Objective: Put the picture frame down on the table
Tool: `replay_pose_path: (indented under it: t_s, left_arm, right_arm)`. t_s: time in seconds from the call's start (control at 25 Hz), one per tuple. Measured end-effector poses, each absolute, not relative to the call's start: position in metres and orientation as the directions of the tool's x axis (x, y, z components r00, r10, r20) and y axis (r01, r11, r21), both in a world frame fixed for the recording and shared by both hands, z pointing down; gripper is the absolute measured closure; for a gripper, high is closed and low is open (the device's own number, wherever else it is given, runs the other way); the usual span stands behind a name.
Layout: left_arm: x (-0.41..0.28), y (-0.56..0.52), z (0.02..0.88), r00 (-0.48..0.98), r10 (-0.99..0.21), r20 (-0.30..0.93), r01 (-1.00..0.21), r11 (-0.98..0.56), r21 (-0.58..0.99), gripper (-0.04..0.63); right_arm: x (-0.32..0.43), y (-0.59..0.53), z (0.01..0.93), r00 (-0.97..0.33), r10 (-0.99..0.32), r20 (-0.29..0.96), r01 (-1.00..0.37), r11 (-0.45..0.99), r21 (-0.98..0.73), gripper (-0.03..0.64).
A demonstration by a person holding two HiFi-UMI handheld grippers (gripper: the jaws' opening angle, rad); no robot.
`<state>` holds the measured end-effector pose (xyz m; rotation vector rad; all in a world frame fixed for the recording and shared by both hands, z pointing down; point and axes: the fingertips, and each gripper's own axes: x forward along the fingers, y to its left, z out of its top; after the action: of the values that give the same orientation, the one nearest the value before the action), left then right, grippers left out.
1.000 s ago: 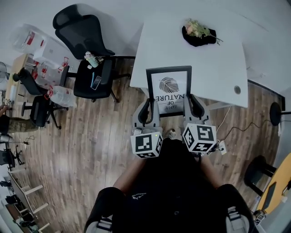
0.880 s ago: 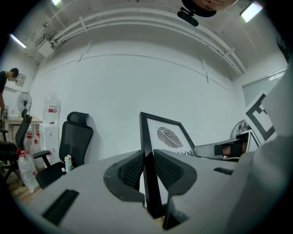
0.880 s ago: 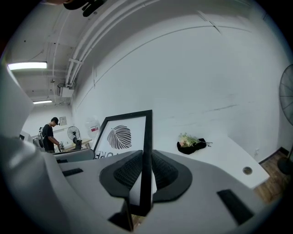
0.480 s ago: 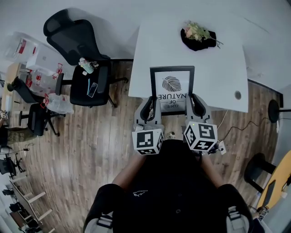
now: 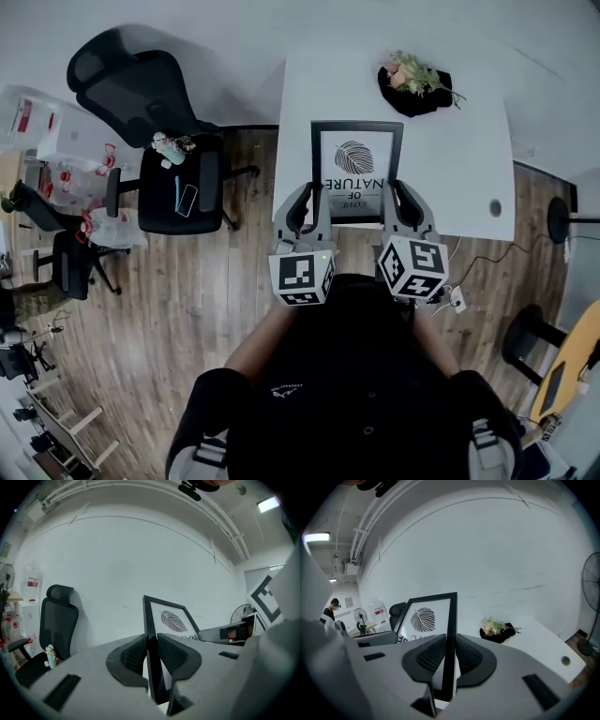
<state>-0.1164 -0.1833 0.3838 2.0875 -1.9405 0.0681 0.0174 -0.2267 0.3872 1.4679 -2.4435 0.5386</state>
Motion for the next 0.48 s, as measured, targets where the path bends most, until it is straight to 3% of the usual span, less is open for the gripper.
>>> replay_pose_path:
  t_s: [0.48]
  left_arm:
    - [-0.168,-0.249,0.39,0.151,-0.961,0.233,-0.979,-0.113,0.167,0.52]
  right_arm:
    - [-0.033,-0.286,0.393,-0.423,-0.823,0.379,-0.906,0.38,-0.186,0.552]
